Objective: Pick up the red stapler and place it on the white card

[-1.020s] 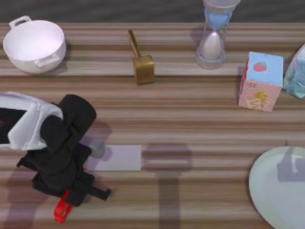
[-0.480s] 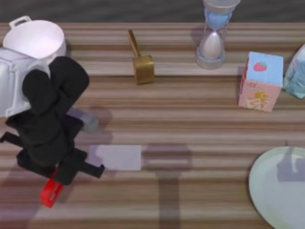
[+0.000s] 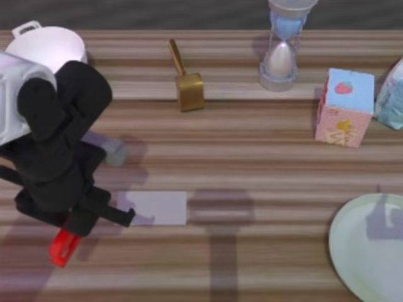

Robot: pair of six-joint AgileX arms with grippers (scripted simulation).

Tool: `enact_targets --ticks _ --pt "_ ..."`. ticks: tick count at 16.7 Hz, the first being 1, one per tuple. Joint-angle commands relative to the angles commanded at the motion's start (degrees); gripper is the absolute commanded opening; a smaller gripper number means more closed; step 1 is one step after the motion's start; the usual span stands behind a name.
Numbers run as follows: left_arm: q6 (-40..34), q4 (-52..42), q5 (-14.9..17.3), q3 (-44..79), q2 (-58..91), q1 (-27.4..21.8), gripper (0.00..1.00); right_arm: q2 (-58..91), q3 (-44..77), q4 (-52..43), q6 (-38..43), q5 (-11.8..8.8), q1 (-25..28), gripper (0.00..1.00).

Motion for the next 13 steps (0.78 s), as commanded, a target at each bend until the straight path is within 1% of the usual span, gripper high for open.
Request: enact_targets --ticks 3,6,9,13 --pt "-3.59 -0.66 0.04 1.67 1.45 -0.38 0.00 0.00 0.00 0.00 0.00 0.00 0.00 1.00" --pt "-12.69 -1.92 0.15 5.30 4.46 -0.92 0.00 0.00 0.00 0.00 0.00 0.00 0.00 1.00" --pt "-27.17 -3.44 0.33 9.86 8.25 -1.40 0.00 0.00 0.00 0.00 0.00 0.00 0.00 1.00" --pt "-52.44 -5.49 0.64 16.40 13.68 -2.00 0.00 0.00 0.00 0.00 0.00 0.00 0.00 1.00"
